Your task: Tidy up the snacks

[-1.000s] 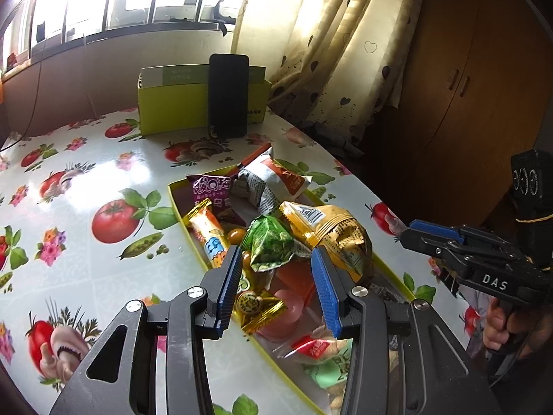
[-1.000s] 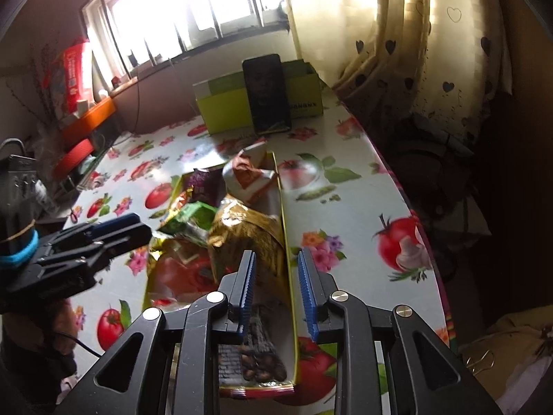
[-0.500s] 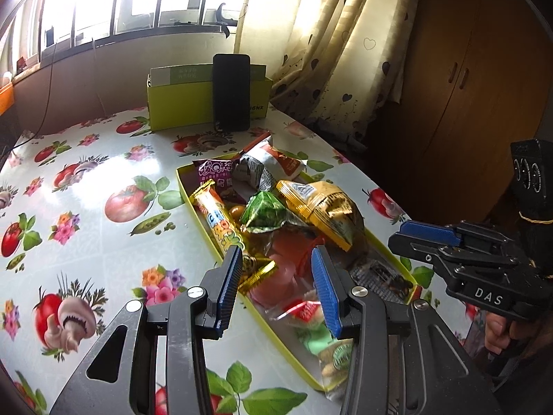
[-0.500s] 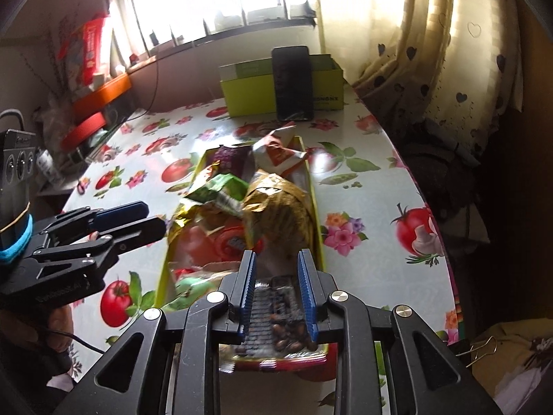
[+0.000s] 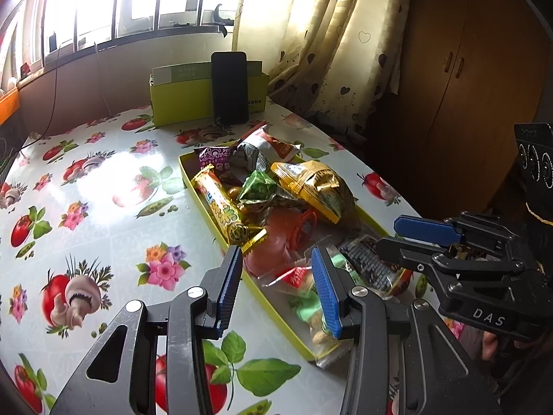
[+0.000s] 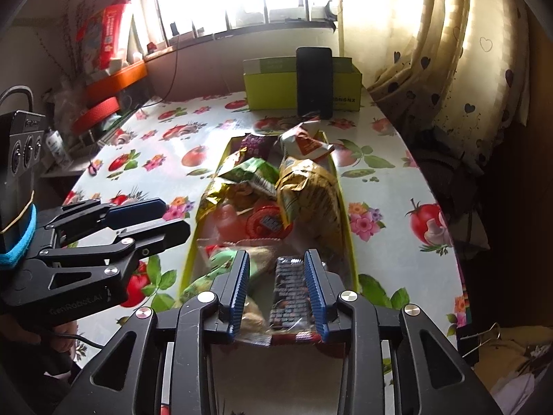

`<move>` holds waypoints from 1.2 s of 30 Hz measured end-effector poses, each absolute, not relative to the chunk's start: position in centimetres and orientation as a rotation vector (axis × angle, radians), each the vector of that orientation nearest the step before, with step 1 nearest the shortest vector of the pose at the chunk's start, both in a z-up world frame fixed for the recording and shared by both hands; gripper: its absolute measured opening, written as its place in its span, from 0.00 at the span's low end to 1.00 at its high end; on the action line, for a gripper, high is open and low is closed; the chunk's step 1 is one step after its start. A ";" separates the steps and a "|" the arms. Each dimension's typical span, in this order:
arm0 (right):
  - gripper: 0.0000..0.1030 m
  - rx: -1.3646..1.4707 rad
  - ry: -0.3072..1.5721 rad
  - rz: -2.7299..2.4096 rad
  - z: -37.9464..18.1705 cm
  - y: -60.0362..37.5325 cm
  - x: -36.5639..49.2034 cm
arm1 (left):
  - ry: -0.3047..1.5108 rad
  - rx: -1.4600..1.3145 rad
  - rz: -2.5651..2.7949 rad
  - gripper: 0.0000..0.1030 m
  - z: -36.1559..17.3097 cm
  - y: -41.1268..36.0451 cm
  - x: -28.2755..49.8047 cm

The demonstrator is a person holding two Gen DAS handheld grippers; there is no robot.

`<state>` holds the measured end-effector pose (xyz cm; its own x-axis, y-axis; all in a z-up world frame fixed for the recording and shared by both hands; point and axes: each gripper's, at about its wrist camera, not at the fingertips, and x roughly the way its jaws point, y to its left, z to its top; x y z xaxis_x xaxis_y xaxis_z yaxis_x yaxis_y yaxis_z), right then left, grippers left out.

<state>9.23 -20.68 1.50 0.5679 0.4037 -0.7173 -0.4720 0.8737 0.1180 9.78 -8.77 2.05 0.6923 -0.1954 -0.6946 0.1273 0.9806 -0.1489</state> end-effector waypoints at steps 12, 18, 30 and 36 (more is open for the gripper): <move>0.30 -0.106 0.830 0.519 1.4 -19.9 8.1 | 0.807 -0.089 -0.209 0.42 1.7 -9.4 8.8; 0.30 -0.126 0.829 0.511 1.4 -19.5 8.0 | 0.813 -0.102 -0.224 0.42 1.6 -9.4 8.8; 0.30 -0.150 0.840 0.509 0.7 -19.0 8.3 | 0.818 -0.088 -0.190 0.42 1.2 -9.3 8.9; 0.30 -0.150 0.839 0.510 0.7 -18.9 8.3 | 0.821 -0.090 -0.181 0.42 1.2 -9.2 9.1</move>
<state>8.33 -18.93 0.70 0.5561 0.3723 -0.7430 -0.4879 0.8700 0.0708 9.07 -9.24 1.17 0.6671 -0.1955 -0.7189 0.1256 0.9807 -0.1502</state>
